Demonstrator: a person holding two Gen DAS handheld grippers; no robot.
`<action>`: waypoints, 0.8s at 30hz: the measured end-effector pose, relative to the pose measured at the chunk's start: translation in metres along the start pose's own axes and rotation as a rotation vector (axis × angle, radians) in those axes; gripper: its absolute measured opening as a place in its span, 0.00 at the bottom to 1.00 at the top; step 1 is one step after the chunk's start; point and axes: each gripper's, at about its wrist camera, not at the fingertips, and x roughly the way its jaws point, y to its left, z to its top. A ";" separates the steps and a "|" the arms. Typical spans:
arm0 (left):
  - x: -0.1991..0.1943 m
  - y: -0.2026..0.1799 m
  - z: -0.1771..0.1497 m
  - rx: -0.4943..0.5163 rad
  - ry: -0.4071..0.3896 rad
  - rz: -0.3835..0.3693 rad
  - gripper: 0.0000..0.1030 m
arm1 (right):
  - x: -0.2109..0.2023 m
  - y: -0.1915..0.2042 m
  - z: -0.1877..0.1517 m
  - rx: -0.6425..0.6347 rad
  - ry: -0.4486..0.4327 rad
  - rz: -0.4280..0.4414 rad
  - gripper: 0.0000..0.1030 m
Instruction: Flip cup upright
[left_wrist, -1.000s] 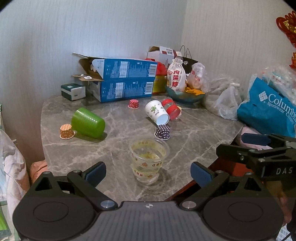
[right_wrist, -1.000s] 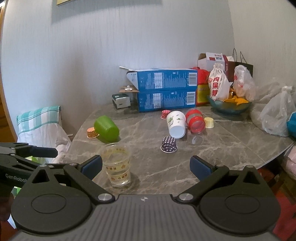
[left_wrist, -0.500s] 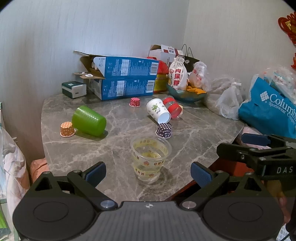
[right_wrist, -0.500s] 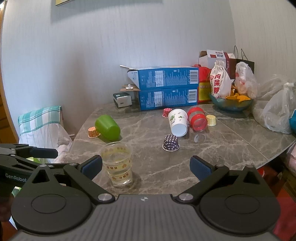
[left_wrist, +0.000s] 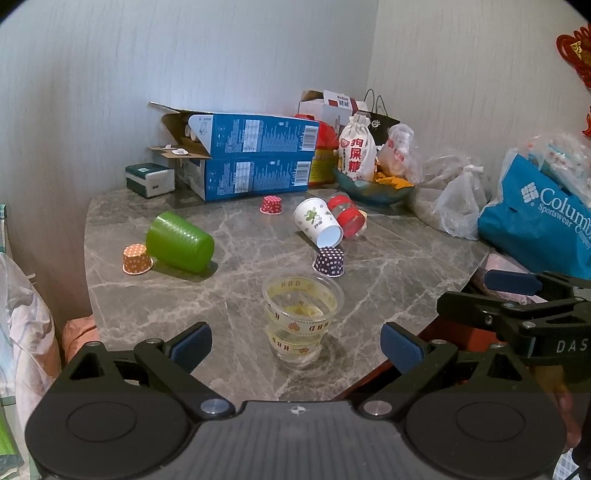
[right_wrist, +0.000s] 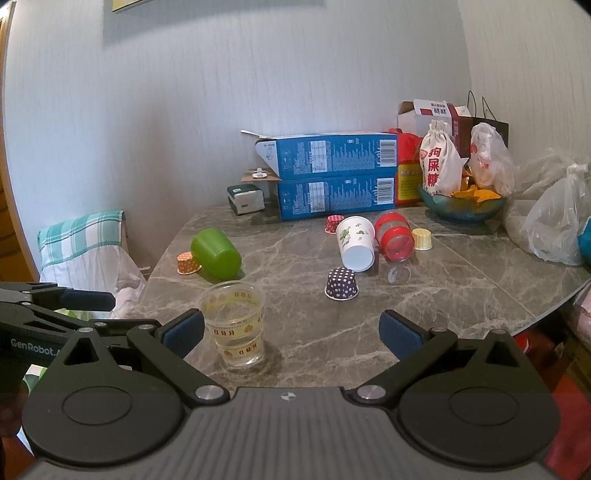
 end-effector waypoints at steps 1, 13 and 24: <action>0.000 0.000 0.000 0.000 0.002 -0.001 0.96 | 0.000 0.000 0.000 0.000 0.001 -0.001 0.99; 0.001 -0.001 0.000 0.000 -0.001 0.002 0.96 | -0.001 0.000 -0.001 0.002 -0.003 -0.005 0.99; 0.000 -0.002 0.000 0.000 -0.002 0.000 0.96 | 0.000 -0.002 -0.001 0.012 0.005 -0.001 0.99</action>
